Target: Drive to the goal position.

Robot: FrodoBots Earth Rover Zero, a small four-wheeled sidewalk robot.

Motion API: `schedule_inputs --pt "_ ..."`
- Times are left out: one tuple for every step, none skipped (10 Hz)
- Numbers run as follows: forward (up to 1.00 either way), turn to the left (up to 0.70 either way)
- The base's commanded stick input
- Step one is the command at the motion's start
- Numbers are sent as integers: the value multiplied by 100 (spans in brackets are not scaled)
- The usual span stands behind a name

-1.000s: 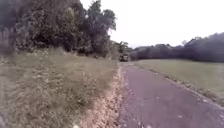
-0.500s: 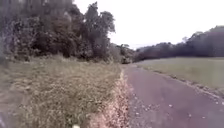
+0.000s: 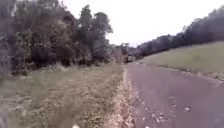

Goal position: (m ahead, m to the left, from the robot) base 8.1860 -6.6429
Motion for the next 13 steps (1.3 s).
schedule_inputs --pt "70 0" --pt "70 0" --pt "70 0" --pt "70 0" --pt "70 0" --pt "70 0" --pt "70 0" --pt "70 0" --pt "70 0" --pt "70 0" --pt "70 0" --pt "70 0" --pt "70 0"
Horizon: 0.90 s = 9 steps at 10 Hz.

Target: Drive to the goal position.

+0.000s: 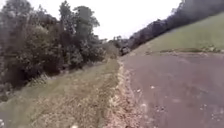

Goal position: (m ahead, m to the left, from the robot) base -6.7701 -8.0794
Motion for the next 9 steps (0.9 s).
schedule_inputs --pt "70 0" --pt "70 0" --pt "70 0" --pt "70 0" --pt "70 0" --pt "70 0" --pt "70 0" --pt "70 0" --pt "70 0"
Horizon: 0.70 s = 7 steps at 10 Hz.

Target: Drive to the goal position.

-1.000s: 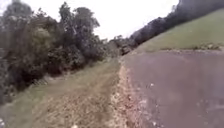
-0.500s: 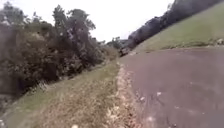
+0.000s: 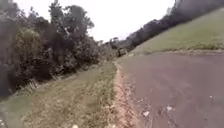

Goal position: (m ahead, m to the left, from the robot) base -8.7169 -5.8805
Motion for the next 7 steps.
schedule_inputs --pt "70 0" --pt "70 0" --pt "70 0" --pt "70 0" --pt "70 0" --pt "70 0" --pt "70 0"
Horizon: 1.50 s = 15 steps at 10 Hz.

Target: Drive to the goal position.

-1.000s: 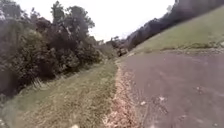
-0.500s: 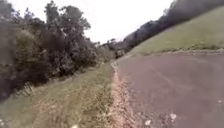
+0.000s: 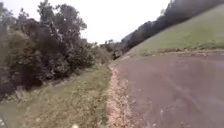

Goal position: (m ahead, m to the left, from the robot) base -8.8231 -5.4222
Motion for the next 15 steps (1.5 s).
schedule_inputs --pt "70 0" --pt "70 0" --pt "70 0" --pt "70 0" --pt "70 0" --pt "70 0" --pt "70 0" --pt "70 0" --pt "70 0" --pt "70 0" --pt "70 0" --pt "70 0" --pt "70 0" --pt "70 0" --pt "70 0"
